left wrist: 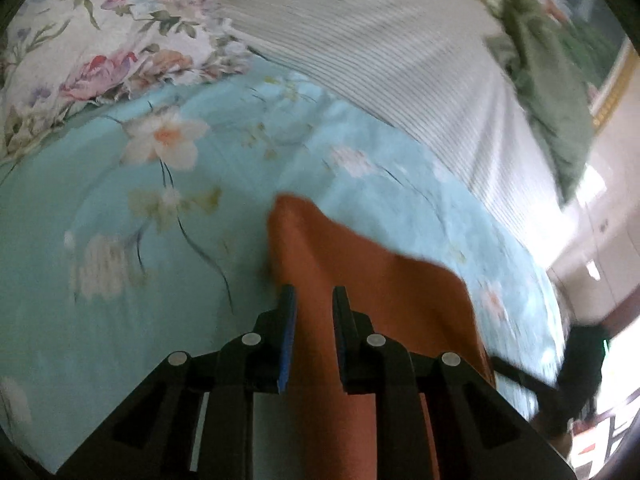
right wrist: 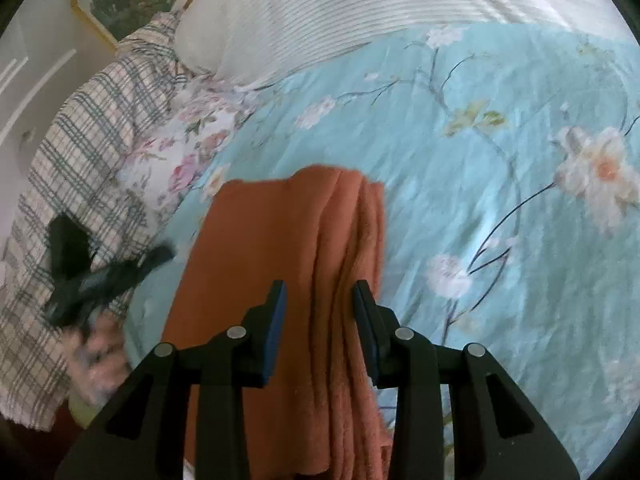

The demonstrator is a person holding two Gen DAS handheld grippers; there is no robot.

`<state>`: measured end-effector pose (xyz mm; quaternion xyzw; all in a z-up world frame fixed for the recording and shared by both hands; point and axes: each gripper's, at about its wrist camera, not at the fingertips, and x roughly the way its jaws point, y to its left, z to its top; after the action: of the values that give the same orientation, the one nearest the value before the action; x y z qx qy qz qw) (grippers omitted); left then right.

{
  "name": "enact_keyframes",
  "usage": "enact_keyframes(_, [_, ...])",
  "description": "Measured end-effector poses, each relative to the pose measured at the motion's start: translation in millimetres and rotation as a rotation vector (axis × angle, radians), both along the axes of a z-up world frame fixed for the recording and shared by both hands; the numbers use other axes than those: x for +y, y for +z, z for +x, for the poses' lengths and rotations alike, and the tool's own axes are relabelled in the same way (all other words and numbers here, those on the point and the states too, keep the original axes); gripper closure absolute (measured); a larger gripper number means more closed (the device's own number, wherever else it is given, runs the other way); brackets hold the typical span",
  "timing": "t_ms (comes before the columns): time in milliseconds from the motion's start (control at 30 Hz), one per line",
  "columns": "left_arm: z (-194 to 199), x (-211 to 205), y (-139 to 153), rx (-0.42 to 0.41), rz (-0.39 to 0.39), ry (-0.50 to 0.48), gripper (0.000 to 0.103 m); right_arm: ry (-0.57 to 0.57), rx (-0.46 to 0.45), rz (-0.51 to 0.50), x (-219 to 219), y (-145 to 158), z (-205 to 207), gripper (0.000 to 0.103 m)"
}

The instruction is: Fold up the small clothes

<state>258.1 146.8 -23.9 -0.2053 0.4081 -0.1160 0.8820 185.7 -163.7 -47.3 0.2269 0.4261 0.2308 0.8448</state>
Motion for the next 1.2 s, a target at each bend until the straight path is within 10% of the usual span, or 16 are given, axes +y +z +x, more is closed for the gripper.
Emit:
enact_keyframes(300, [-74.6,-25.9,-0.4,-0.019,-0.012,-0.133,0.083,0.05,0.035,-0.043,21.9,-10.0,21.0,0.066])
enact_keyframes(433, [-86.9,-33.2,-5.8,-0.009,-0.022,-0.158,0.083,0.07,0.063,-0.025,26.9,-22.4,28.4,0.092])
enact_keyframes(667, [-94.3,-48.6,7.1,-0.039,-0.023,-0.225,0.081,0.013,-0.095,0.063,-6.5,28.7,5.8,0.092])
enact_keyframes(933, [-82.9,-77.9,-30.7,0.055,0.113,-0.236,0.08,-0.023,0.089,0.03,-9.8,-51.5,23.4,0.089])
enact_keyframes(1200, [-91.2,-73.3,-26.6,0.052,0.099,-0.224,0.081,-0.07,0.01,-0.013,-15.6,-1.7,1.7,0.084])
